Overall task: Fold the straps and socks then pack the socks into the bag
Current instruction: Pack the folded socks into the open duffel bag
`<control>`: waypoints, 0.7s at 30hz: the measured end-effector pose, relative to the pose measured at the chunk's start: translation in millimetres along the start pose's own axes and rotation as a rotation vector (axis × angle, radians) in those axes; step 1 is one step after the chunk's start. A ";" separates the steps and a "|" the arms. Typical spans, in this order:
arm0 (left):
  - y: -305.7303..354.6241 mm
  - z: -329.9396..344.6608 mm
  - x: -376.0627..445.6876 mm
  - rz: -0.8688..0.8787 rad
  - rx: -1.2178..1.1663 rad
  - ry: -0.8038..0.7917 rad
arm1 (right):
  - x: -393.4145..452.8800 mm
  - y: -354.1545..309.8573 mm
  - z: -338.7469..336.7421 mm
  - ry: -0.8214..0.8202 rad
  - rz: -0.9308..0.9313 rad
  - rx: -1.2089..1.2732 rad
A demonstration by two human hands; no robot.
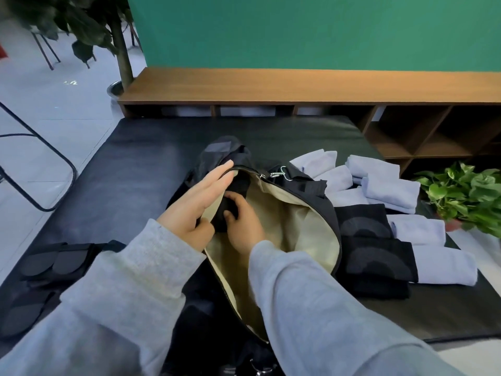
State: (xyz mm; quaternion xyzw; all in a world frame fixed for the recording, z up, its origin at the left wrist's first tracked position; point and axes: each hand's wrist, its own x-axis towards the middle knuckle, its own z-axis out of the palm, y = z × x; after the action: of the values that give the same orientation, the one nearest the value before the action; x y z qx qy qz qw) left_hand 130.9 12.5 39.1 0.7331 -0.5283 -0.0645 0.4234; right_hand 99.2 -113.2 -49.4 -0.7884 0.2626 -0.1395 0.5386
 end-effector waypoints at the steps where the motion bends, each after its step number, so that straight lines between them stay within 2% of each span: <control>1: -1.8 0.5 -0.6 0.015 -0.008 0.010 | 5.1 1.5 2.9 0.011 -0.010 0.012; 5: -5.1 5.4 -3.8 0.042 -0.058 0.083 | 21.9 10.3 9.6 0.079 0.025 -0.010; 10: -7.0 12.6 -7.7 0.037 -0.080 0.084 | 22.0 16.3 3.2 0.212 0.085 -0.145; 14: -6.6 16.7 -9.4 0.029 -0.100 0.087 | 12.0 2.1 -6.9 0.081 0.107 -0.232; 17: 0.0 17.9 -11.8 -0.072 -0.164 0.110 | -14.5 -8.3 -13.4 -0.075 0.172 -0.203; 21: 9.6 22.0 -13.5 -0.137 -0.214 0.146 | -75.2 -21.9 -41.0 -0.168 0.063 -0.117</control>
State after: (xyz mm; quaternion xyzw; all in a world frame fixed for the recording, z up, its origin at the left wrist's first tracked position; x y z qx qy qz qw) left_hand 106.2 10.7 27.0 0.7210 -0.4349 -0.0957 0.5309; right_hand 22.5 -96.4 -8.8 -0.8188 0.2488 -0.0402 0.5158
